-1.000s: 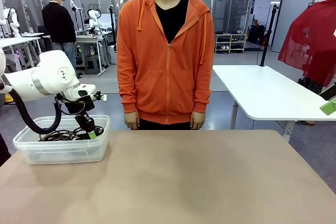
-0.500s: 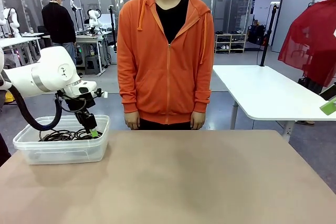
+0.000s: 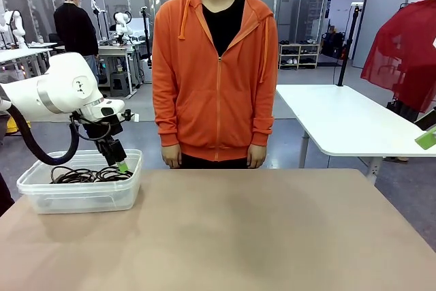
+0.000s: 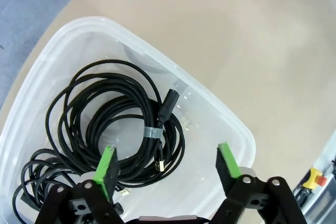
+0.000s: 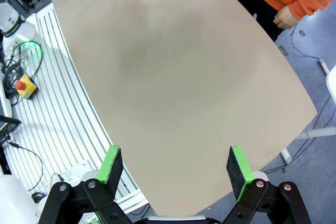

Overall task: Organize and store the cables.
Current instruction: Place the USB Extension Cable into the Organizing box.

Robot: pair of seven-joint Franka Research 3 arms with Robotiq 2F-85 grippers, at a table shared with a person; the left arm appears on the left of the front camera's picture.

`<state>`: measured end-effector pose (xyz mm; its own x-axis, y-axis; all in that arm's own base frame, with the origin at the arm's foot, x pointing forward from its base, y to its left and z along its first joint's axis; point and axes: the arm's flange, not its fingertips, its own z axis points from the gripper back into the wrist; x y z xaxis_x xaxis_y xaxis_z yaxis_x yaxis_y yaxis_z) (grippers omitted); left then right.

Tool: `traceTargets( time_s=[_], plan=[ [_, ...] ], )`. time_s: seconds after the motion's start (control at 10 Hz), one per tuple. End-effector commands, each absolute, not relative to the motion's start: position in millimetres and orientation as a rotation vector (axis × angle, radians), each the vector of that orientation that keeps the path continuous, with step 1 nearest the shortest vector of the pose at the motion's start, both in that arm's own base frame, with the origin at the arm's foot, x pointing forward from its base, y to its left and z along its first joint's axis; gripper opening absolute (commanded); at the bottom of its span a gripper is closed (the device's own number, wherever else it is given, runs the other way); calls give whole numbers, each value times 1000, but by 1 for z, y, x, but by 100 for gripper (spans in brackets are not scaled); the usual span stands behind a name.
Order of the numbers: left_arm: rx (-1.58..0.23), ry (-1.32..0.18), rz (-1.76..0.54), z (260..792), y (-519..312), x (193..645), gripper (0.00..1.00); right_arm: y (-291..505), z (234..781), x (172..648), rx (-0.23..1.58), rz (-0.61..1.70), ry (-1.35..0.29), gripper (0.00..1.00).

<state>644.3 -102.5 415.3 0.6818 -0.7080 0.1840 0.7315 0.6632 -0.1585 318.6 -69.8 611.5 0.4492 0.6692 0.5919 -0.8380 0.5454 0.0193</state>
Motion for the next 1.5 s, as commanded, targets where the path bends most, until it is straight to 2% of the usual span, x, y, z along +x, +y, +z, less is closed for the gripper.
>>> traceTargets(
  time_s=[0.0, 0.1, 1.4],
  plan=[
    [-228, -49, -793, 420, -99, 631, 100, -69, 613, 318, 335, 948, -573, 100],
    [-227, -110, -815, 415, -103, 644, 100, -69, 613, 318, 335, 948, -573, 100],
    [-227, -110, -815, 415, -103, 644, 100, -69, 613, 318, 335, 948, -573, 100]
  ],
)
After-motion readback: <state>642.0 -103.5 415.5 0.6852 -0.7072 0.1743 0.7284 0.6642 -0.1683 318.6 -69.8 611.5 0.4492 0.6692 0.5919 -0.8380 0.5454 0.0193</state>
